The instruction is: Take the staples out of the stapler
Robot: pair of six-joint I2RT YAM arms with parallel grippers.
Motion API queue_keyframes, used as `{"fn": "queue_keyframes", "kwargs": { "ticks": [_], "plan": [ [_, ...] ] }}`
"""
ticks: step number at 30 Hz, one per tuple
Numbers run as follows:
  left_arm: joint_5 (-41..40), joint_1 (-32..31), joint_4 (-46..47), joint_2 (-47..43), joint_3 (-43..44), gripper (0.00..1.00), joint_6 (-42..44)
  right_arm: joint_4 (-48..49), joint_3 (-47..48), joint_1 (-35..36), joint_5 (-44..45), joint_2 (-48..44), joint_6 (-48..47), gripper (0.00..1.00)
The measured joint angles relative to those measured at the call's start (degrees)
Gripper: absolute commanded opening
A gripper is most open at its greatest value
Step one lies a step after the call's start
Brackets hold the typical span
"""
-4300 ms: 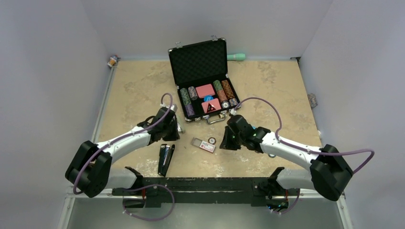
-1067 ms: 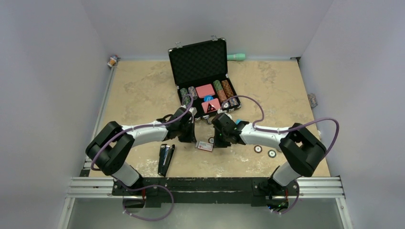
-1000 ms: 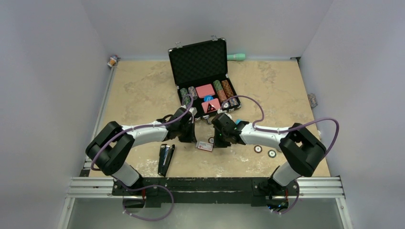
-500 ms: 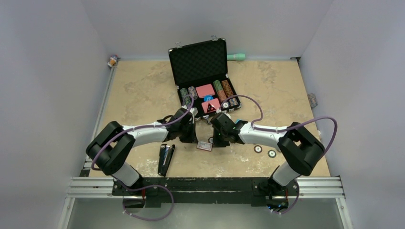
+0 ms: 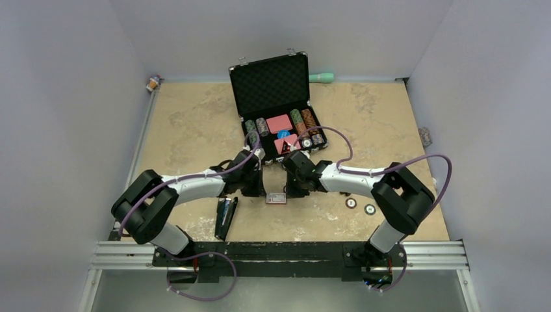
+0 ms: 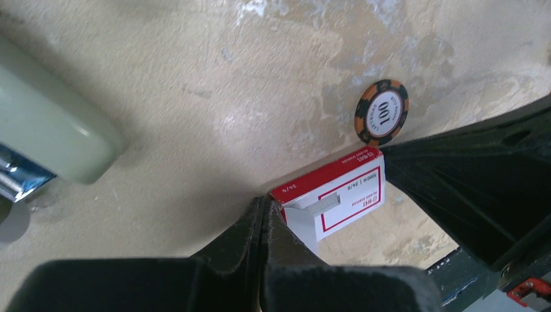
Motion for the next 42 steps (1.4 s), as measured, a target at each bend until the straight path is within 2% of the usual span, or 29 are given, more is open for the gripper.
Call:
{"fn": "queue_keyframes", "kwargs": {
  "ticks": [11, 14, 16, 20, 25, 31, 33, 34, 38, 39, 42],
  "plan": [
    [-3.3, -0.3, -4.3, -5.0, -2.9, 0.00, -0.6, 0.7, 3.8, 1.0, 0.1, 3.5, -1.4, 0.00],
    [-5.2, -0.3, -6.6, -6.1, -2.9, 0.01, -0.6, 0.7, 3.8, 1.0, 0.1, 3.3, -1.7, 0.05],
    [-7.3, -0.4, -9.1, -7.3, -2.9, 0.14, -0.7, 0.3, 3.8, 1.0, 0.3, 2.7, -1.9, 0.13],
    [-10.3, -0.4, -12.8, -10.7, -2.9, 0.40, -0.5, -1.8, 3.8, 1.1, 2.0, -1.3, -2.5, 0.40],
    [-12.8, -0.4, -16.8, -16.4, -2.8, 0.59, -0.3, -4.3, 4.0, 1.1, 4.7, -6.1, -3.3, 0.66],
    [-14.7, -0.4, -23.3, -24.1, -1.7, 0.79, 0.6, -5.7, 5.4, 1.3, 6.1, -11.4, -4.6, 0.83],
    [-15.2, -0.4, -25.7, -27.8, -1.0, 0.95, 1.0, -5.9, 6.7, 1.6, 6.6, -12.9, -5.3, 0.85],
    [-15.5, -0.4, -26.9, -29.9, -0.7, 0.99, 1.3, -5.9, 7.5, 1.9, 7.1, -13.6, -5.6, 0.86],
    [-16.8, -0.3, -30.9, -38.5, 1.0, 1.00, 2.0, -5.0, 9.9, 3.1, 9.2, -17.0, -7.3, 0.89],
    [-17.4, -0.3, -32.3, -40.8, 1.7, 1.00, 2.2, -4.3, 10.1, 3.6, 10.0, -18.4, -7.8, 0.96],
    [-19.7, -0.3, -35.9, -45.7, 4.5, 1.00, 3.1, -2.9, 10.3, 5.3, 13.9, -22.9, -8.0, 0.99]
  ]
}}
